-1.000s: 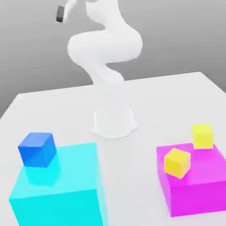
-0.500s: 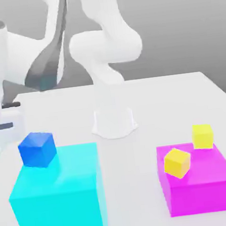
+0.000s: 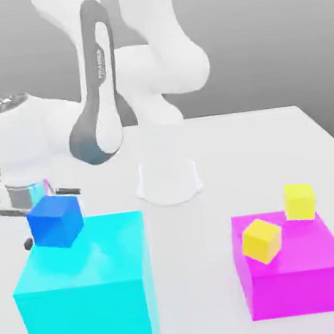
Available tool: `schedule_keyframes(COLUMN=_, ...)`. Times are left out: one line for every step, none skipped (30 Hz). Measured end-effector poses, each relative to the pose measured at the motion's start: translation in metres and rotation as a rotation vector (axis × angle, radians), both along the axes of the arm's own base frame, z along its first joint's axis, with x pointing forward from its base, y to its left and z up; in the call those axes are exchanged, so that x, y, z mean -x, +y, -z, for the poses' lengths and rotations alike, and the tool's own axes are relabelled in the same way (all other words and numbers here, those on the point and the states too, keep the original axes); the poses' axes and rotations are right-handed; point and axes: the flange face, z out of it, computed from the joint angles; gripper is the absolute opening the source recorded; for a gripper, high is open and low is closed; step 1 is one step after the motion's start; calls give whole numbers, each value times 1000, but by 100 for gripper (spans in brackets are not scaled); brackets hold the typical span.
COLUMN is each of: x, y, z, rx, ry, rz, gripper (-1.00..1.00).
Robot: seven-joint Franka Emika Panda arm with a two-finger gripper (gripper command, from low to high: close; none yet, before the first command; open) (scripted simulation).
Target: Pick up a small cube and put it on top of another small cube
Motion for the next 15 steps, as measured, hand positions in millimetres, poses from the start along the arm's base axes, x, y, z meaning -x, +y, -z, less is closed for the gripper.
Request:
schedule_keyframes(x=1, y=0, z=9, rx=0, ry=0, rz=6, gripper=0)
schedule_keyframes(x=1, y=0, z=18, rx=0, ry=0, rz=10, gripper=0)
schedule_keyframes(x=1, y=0, z=27, rx=0, ry=0, rz=11, gripper=0)
schedule_keyframes(x=2, y=0, z=37, rx=0, ry=1, rz=12, gripper=0)
schedule_keyframes(x=2, y=1, z=46, rx=-1, ry=1, rz=13, gripper=-100)
schedule_keyframes(x=2, y=1, z=46, rx=-1, ry=1, rz=13, gripper=-100)
schedule_keyframes(x=2, y=1, z=46, rx=-1, ry=1, rz=13, gripper=-100)
schedule_keyframes(x=2, y=1, z=46, rx=-1, ry=1, rz=13, gripper=-100)
schedule_keyframes(x=2, y=1, z=46, rx=-1, ry=1, rz=13, gripper=-100)
schedule_keyframes(x=2, y=1, z=46, rx=-2, ry=2, rz=13, gripper=-100)
schedule_keyframes(x=3, y=1, z=50, rx=-2, ry=1, rz=14, gripper=-100)
schedule_keyframes(x=2, y=1, z=48, rx=-2, ry=1, rz=14, gripper=-100)
schedule_keyframes(x=2, y=0, z=41, rx=-2, ry=1, rz=13, gripper=-100)
schedule_keyframes(x=2, y=0, z=34, rx=-1, ry=1, rz=13, gripper=-100)
schedule_keyframes(x=1, y=0, z=25, rx=-1, ry=1, rz=13, gripper=-100)
